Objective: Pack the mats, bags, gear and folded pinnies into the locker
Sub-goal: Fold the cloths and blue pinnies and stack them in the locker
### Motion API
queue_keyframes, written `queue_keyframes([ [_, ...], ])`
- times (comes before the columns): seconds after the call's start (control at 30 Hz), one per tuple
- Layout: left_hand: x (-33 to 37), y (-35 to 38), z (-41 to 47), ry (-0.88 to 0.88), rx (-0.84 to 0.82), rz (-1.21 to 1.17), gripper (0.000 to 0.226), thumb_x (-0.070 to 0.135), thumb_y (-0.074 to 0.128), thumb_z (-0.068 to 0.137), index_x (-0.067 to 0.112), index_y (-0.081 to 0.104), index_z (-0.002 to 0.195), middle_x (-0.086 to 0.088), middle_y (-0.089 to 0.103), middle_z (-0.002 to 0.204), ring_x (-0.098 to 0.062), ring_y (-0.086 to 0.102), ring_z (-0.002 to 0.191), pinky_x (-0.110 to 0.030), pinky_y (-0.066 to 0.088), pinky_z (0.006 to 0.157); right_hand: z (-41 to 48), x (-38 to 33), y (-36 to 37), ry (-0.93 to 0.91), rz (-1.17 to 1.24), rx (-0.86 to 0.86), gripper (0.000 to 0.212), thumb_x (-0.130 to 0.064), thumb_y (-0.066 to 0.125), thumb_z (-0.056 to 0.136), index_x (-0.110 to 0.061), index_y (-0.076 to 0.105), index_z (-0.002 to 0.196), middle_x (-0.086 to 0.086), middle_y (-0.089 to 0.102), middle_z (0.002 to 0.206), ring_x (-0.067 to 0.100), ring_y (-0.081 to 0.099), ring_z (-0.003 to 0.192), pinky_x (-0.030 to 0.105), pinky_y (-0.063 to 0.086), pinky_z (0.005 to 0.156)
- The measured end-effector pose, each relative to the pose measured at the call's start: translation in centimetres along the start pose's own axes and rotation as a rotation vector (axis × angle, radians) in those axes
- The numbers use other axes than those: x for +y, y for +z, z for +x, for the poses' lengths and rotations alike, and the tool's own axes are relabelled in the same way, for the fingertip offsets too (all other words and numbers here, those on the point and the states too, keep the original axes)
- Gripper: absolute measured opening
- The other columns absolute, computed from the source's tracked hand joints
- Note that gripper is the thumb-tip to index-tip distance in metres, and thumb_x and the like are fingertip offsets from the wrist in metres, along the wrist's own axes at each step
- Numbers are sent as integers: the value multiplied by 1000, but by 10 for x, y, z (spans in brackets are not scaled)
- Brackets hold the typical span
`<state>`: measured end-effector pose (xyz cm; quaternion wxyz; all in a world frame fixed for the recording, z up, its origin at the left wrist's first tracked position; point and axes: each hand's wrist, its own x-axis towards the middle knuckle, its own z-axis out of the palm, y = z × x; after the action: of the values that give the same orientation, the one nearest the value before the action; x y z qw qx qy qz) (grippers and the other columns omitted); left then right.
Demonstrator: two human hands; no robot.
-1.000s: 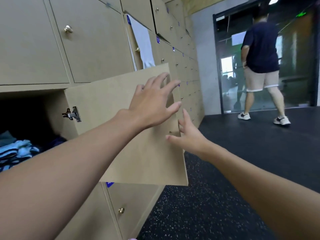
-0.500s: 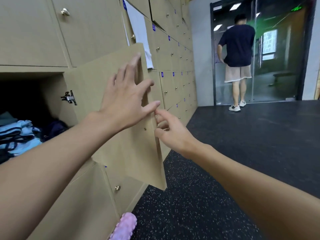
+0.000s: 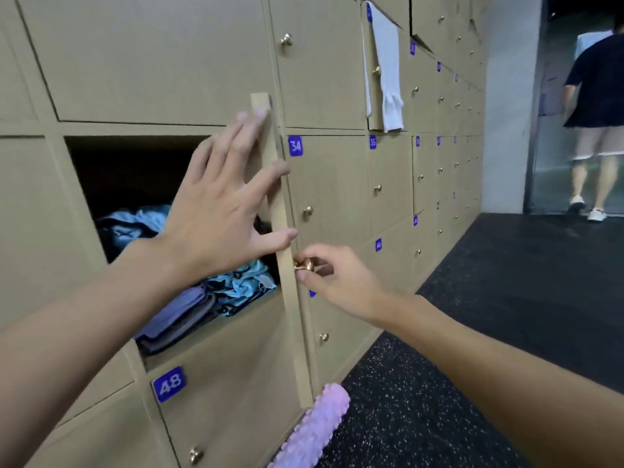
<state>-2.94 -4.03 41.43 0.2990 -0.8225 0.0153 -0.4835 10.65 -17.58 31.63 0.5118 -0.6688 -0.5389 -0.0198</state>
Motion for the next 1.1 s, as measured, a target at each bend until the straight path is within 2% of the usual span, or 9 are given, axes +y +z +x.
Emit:
queue_keyframes([
  [0.1, -32, -13, -27, -22, -34, 88, 72, 66, 56, 73, 14, 55, 124, -20, 18, 163, -36, 15, 151, -50, 17, 119, 15, -15, 35, -76, -40, -43, 8, -21, 69, 88, -21, 68, 96, -12, 66, 91, 3, 61, 88, 30, 50, 89],
  [0.2, -61, -22, -50, -67, -68, 168, 80, 67, 53, 73, 14, 50, 133, -18, 19, 163, -35, 16, 152, -54, 19, 119, 32, -25, 69, -111, -33, -46, 16, -21, 74, 85, -15, 69, 98, -4, 57, 115, 6, 54, 110, 31, 43, 100],
  [0.27, -79, -25, -64, -88, -102, 238, 90, 69, 54, 73, 15, 43, 143, -17, 19, 163, -33, 15, 152, -56, 19, 119, 43, -30, 90, -106, -9, -61, 27, -24, 78, 82, -14, 66, 104, -3, 50, 125, 8, 50, 118, 33, 40, 105],
  [0.4, -110, -23, -85, -97, -172, 391, 99, 66, 66, 74, 8, 37, 149, -16, 13, 165, -31, 10, 153, -57, 16, 119, 63, -37, 126, -80, 5, -68, 61, -36, 79, 79, -24, 49, 130, -10, 43, 124, 6, 47, 117, 35, 41, 103],
  [0.6, -144, -10, -102, -101, -242, 491, 99, 61, 70, 72, 1, 40, 144, -15, 20, 164, -31, 12, 153, -59, 12, 120, 90, -37, 176, -85, -84, 42, 81, -44, 78, 76, -27, 34, 142, -10, 29, 137, 13, 36, 129, 38, 42, 101],
  [0.8, -169, 4, -114, -120, -293, 519, 94, 59, 71, 73, 10, 39, 147, -18, 17, 164, -33, 9, 153, -58, 4, 120, 112, -40, 208, -74, -199, 73, 83, -45, 75, 79, -26, 29, 144, -4, 23, 146, 20, 31, 132, 41, 44, 99],
  [1.1, -190, 14, -119, -174, -391, 547, 88, 61, 70, 75, 13, 41, 142, -17, 12, 165, -33, 3, 154, -59, 2, 121, 130, -39, 234, -73, -294, 104, 83, -45, 74, 80, -26, 25, 145, -1, 22, 147, 22, 31, 132, 41, 43, 101],
])
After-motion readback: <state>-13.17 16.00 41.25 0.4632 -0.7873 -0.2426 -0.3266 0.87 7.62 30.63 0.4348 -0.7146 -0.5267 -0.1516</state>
